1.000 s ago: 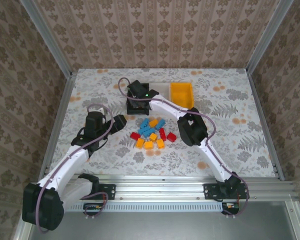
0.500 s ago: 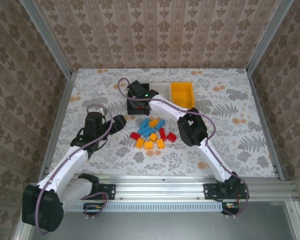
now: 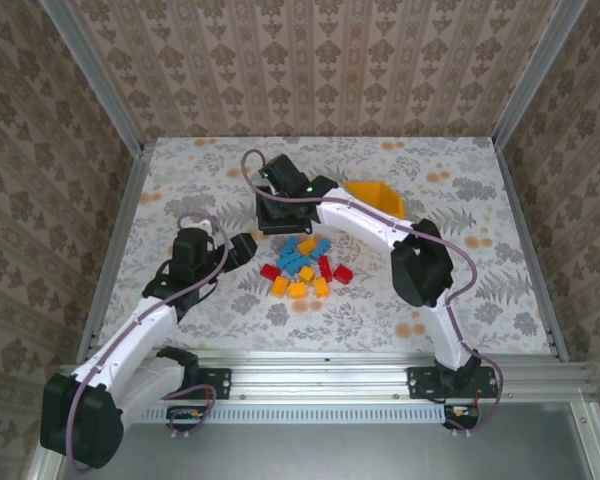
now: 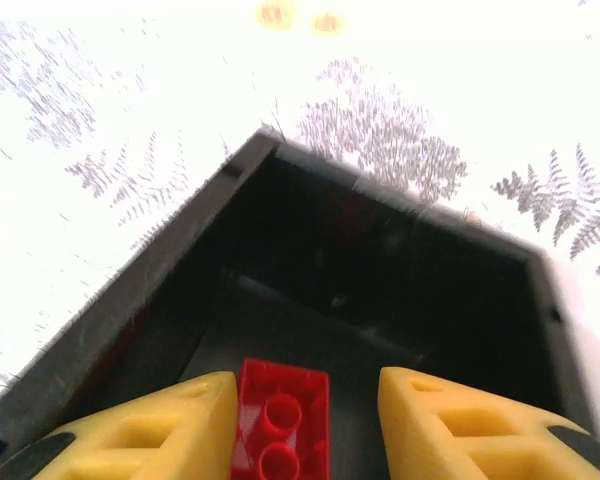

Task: Sort the legos into containers by color

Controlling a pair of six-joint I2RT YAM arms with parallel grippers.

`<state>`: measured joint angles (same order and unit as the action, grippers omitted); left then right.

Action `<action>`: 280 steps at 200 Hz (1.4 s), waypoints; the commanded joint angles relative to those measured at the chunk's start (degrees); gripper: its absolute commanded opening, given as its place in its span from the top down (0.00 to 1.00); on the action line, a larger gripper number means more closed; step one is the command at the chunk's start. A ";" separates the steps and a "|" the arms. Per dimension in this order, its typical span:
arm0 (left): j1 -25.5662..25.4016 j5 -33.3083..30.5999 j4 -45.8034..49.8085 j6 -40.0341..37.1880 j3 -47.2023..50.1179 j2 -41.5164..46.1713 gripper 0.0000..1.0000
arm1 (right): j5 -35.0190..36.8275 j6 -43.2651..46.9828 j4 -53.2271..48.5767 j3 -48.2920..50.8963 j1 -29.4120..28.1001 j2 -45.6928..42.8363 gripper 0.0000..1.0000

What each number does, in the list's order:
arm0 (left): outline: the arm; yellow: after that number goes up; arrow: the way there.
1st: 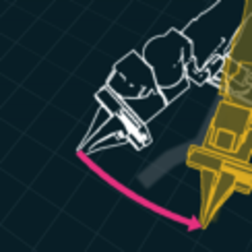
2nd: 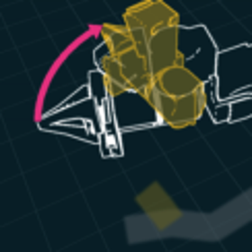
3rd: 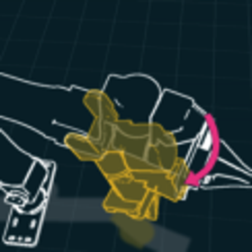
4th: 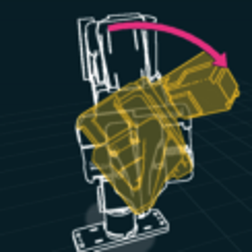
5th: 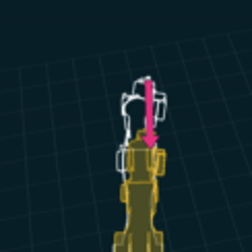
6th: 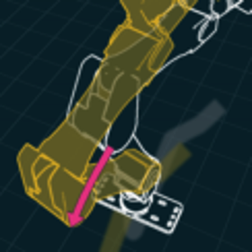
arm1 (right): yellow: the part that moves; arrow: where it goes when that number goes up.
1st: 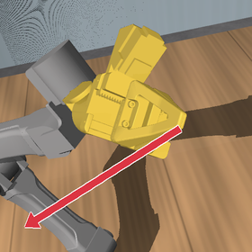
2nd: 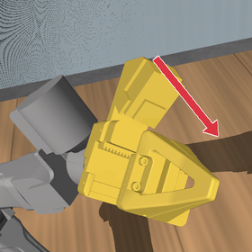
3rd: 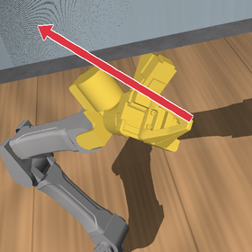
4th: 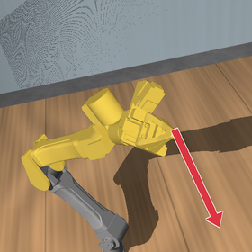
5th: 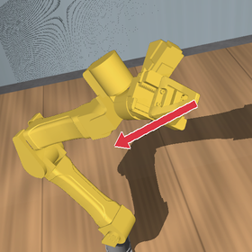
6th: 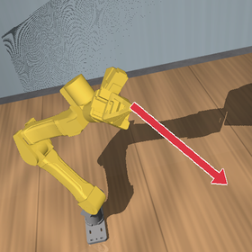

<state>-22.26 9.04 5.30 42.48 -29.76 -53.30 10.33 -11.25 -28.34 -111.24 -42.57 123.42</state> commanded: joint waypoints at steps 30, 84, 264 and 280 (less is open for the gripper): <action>-1.29 -1.45 -4.25 -0.21 1.13 -3.20 0.12 | -2.46 -2.88 7.13 0.42 0.01 8.06 0.58; -2.02 -1.51 -6.18 0.33 1.81 -6.74 0.18 | -0.80 -2.18 9.21 2.25 0.43 8.14 0.58; -5.71 -2.48 1.44 -0.56 -5.38 -13.91 0.43 | 1.49 -2.91 -4.18 6.48 4.27 -4.74 0.38; -5.59 -2.94 0.80 -1.70 -6.04 -16.40 0.49 | 2.20 -3.15 -3.40 10.46 4.26 -6.50 0.39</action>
<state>-27.83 7.31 4.80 43.24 -36.18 -67.16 9.08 -13.69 -29.08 -105.60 -38.20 120.49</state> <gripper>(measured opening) 0.546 0.615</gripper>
